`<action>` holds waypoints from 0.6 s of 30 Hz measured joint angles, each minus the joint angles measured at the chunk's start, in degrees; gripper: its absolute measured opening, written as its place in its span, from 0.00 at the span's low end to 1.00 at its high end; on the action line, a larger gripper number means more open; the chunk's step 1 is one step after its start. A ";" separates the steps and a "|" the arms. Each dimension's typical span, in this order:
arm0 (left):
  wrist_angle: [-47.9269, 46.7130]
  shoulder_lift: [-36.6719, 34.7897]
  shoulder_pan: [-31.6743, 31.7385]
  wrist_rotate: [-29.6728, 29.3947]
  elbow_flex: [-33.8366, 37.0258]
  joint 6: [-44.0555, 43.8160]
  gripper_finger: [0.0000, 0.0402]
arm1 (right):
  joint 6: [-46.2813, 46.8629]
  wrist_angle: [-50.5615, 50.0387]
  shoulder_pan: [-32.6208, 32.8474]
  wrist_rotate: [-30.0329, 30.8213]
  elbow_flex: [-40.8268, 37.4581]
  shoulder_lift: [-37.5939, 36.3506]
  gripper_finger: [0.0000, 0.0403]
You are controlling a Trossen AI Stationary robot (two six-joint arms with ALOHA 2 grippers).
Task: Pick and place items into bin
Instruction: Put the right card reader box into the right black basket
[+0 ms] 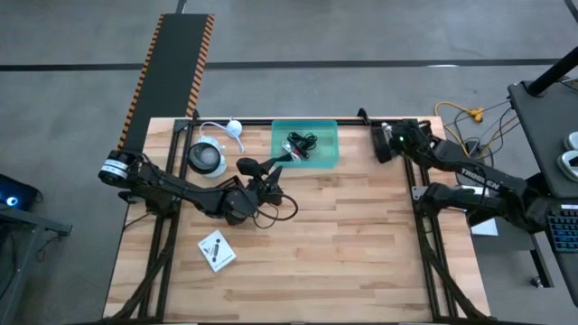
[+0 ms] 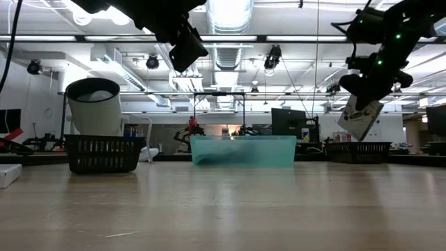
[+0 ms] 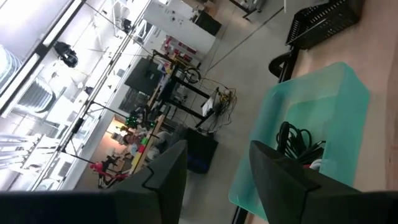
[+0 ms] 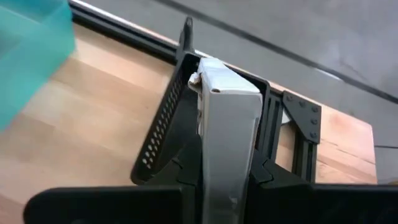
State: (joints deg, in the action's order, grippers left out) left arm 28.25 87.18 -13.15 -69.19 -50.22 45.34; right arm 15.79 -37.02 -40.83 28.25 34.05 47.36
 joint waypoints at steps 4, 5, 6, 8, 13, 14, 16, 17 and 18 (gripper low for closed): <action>-0.04 0.00 0.00 0.00 0.00 -0.01 0.39 | -3.02 -0.12 -4.54 -4.42 2.44 3.52 0.09; -0.04 0.00 0.00 0.00 0.00 0.00 0.39 | -3.08 -0.71 -5.55 -5.35 3.35 4.51 0.09; -0.07 0.00 0.00 0.00 0.00 -0.01 0.39 | -2.54 -2.52 -5.93 -6.02 4.48 5.27 0.09; -0.17 0.00 0.00 0.00 0.00 -0.02 0.39 | -1.44 -5.98 -5.98 -6.97 6.84 6.71 0.09; -0.22 0.04 -0.02 0.00 0.02 -0.11 0.39 | 1.32 -8.93 -5.93 -7.99 9.16 9.32 0.09; -0.22 0.04 -0.02 0.00 0.02 -0.13 0.39 | 1.74 -8.98 -5.94 -7.64 9.18 9.51 0.09; -0.22 0.04 -0.02 0.00 0.06 -0.20 0.39 | 2.49 -8.77 -5.95 -7.33 9.18 9.64 0.09; -0.22 0.04 -0.02 0.00 0.07 -0.20 0.39 | 2.92 -8.25 -5.93 -7.33 9.18 9.59 0.09; -0.22 0.04 -0.03 0.01 0.07 -0.20 0.39 | 3.38 -7.93 -5.91 -7.35 9.16 9.48 0.09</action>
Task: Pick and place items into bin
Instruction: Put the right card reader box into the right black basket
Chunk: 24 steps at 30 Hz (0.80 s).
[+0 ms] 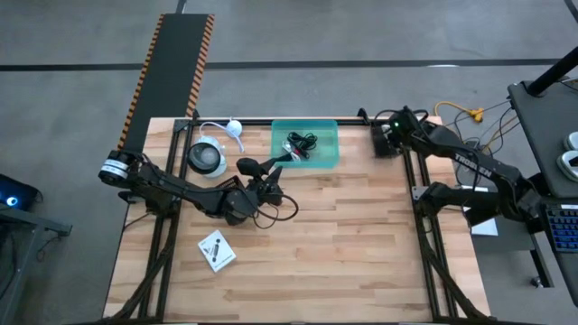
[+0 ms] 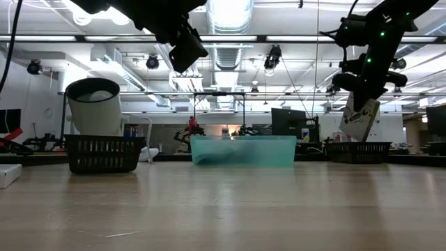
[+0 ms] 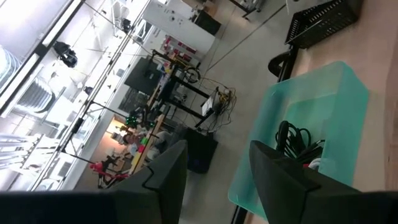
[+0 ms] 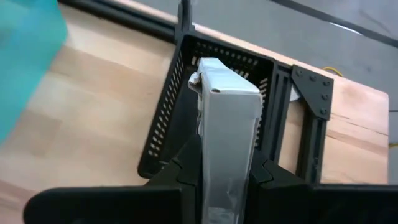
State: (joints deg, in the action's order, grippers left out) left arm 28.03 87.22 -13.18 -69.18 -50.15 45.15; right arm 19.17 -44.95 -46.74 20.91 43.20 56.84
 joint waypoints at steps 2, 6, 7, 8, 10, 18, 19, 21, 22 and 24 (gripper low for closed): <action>0.00 0.02 -0.01 -0.01 0.02 0.00 0.39 | 0.87 1.17 -0.02 0.04 -0.18 -0.37 0.09; 0.00 0.02 -0.08 -0.01 0.08 -0.03 0.39 | 1.98 3.64 0.17 0.77 -1.46 -0.95 0.09; 0.00 0.02 -0.08 -0.03 0.15 -0.37 0.39 | 2.44 4.46 0.50 1.57 -1.91 -1.11 0.09; 0.00 0.02 -0.08 -0.02 0.23 -1.26 0.39 | 3.13 5.85 0.84 2.43 -2.58 -1.22 0.09; -0.05 0.04 -0.08 -0.02 0.39 -2.65 0.39 | 3.99 8.68 1.65 4.25 -4.38 -1.37 0.09; -0.09 0.07 -0.08 -0.01 1.01 -2.80 0.39 | 5.99 17.86 4.01 10.63 -11.07 -1.50 0.09; -0.09 0.07 -0.08 -0.03 1.01 -2.80 0.39 | 6.48 18.78 4.20 12.26 -11.78 -1.64 0.09; -0.09 0.07 -0.08 -0.02 1.01 -2.80 0.39 | 7.00 20.85 4.61 13.93 -13.00 -1.85 0.09; -0.09 0.07 -0.08 -0.03 1.01 -2.80 0.39 | 7.02 22.46 4.73 13.94 -13.68 -1.94 0.09; -0.09 0.07 -0.08 -0.03 1.01 -2.80 0.39 | 6.97 26.16 5.11 13.95 -15.24 -2.14 0.09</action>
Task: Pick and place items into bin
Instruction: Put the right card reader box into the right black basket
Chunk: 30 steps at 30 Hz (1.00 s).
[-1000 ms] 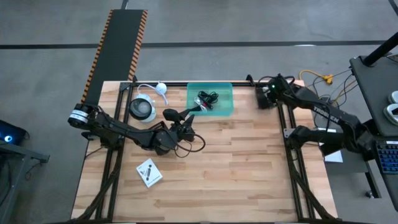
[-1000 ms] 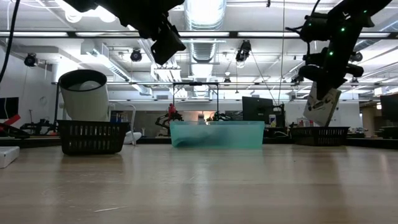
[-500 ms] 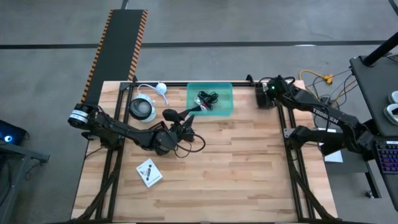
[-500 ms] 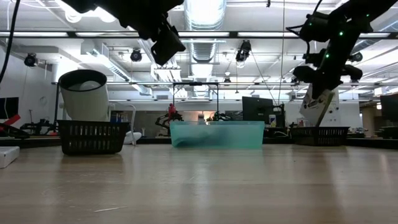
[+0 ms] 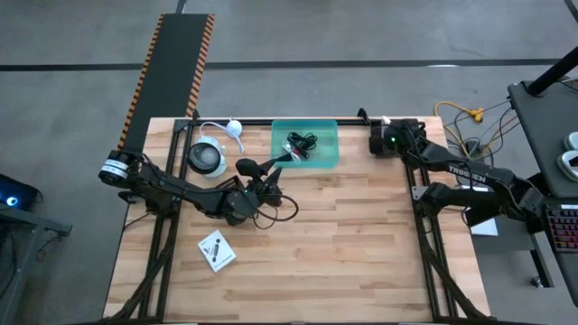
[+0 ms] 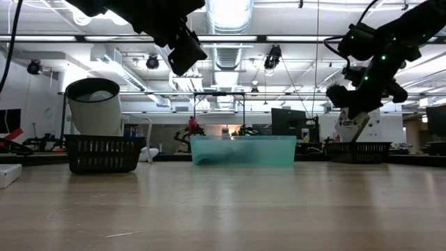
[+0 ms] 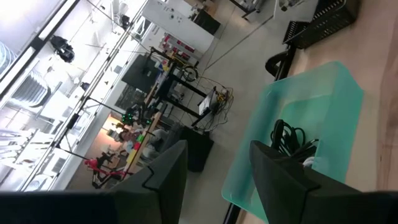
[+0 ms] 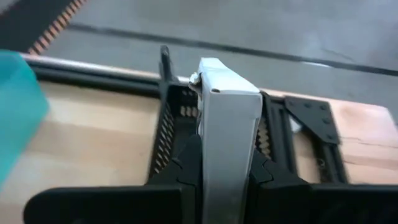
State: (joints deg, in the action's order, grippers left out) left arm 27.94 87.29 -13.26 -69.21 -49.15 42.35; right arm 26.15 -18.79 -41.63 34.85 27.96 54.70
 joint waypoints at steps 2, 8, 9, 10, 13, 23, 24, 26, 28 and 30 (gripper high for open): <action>0.00 0.00 0.00 0.00 0.00 0.00 0.39 | -0.19 4.10 0.48 0.04 -1.49 0.00 0.09; 0.00 0.00 0.00 0.00 0.00 0.00 0.39 | -3.86 17.00 2.28 3.70 -6.94 -0.04 0.09; 0.00 0.00 0.00 0.01 0.00 0.01 0.39 | -4.51 19.40 2.58 4.61 -8.05 -0.09 0.09; 0.00 0.00 0.00 0.01 0.00 0.01 0.39 | -5.42 22.04 2.84 5.20 -9.25 -0.11 0.09; 0.00 0.00 0.00 0.00 0.00 0.01 0.39 | -7.25 30.32 3.62 6.90 -13.17 -0.11 0.09; -0.02 0.00 0.00 0.02 0.00 0.02 0.39 | -8.78 47.38 3.90 11.68 -23.04 -0.22 0.09; -0.02 0.00 0.00 0.00 0.00 0.02 0.39 | -8.77 47.80 3.90 11.87 -23.48 -0.22 0.09; -0.02 0.00 0.00 0.00 0.00 0.02 0.39 | -8.80 48.29 3.88 12.14 -23.99 -0.24 0.09; -0.02 0.00 0.00 0.01 0.00 0.02 0.39 | -8.95 48.45 3.90 13.60 -24.49 -0.28 0.09; -0.02 0.00 0.00 0.02 0.00 0.02 0.39 | -9.80 48.33 3.85 15.23 -24.88 -0.26 0.09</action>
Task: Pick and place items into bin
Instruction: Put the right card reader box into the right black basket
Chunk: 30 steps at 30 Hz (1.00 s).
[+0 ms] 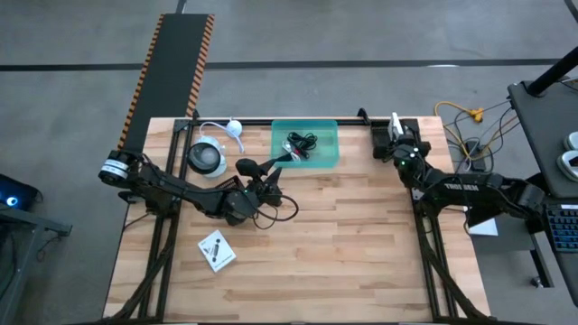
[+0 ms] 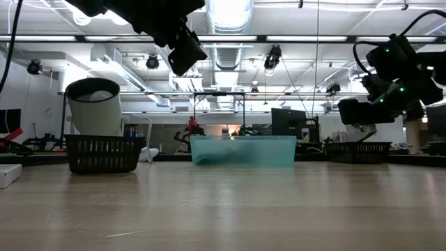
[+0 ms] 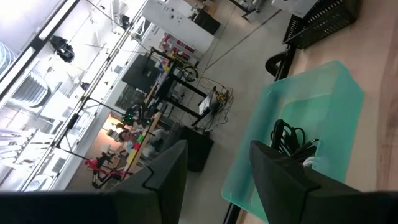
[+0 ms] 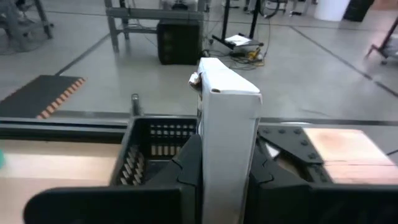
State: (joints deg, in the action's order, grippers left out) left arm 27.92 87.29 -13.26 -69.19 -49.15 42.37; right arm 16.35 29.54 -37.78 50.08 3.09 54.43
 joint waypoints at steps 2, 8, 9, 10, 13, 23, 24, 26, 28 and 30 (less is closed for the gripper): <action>0.00 0.00 0.00 0.00 0.00 0.00 0.39 | -1.51 0.40 0.02 0.67 -0.20 0.00 0.09; 0.00 0.00 0.00 0.00 0.00 0.00 0.39 | -3.88 2.77 0.02 0.08 -0.30 0.00 0.10; 0.00 0.00 0.00 0.00 0.00 0.00 0.39 | -3.93 2.77 0.02 -0.04 -0.21 0.04 0.11; 0.00 0.00 0.00 0.00 0.00 0.00 0.39 | -3.94 2.79 0.02 -0.11 -0.13 0.04 0.13; 0.02 0.00 0.00 0.00 0.00 0.00 0.39 | -3.95 2.77 0.02 -0.33 -0.08 0.04 0.20; 0.02 -0.02 0.00 0.00 0.00 0.00 0.39 | -3.95 2.55 0.02 -0.41 -0.04 0.04 0.29; 0.02 -0.02 0.00 0.00 0.00 0.00 0.39 | -3.97 2.55 0.02 -0.43 -0.01 0.04 0.29; 0.02 -0.01 0.00 0.00 0.00 0.00 0.39 | -3.95 2.55 0.02 -0.44 0.01 0.04 0.28; 0.02 -0.02 0.00 0.00 0.00 0.00 0.39 | -3.95 2.56 0.02 -0.44 0.01 0.04 0.27; 0.02 -0.02 0.00 0.00 0.00 0.00 0.39 | -3.67 2.85 0.02 -0.49 0.01 0.04 0.26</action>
State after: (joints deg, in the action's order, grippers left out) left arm 27.94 87.26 -13.26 -69.19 -49.15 42.37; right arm 12.68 32.39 -37.76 49.59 3.09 54.48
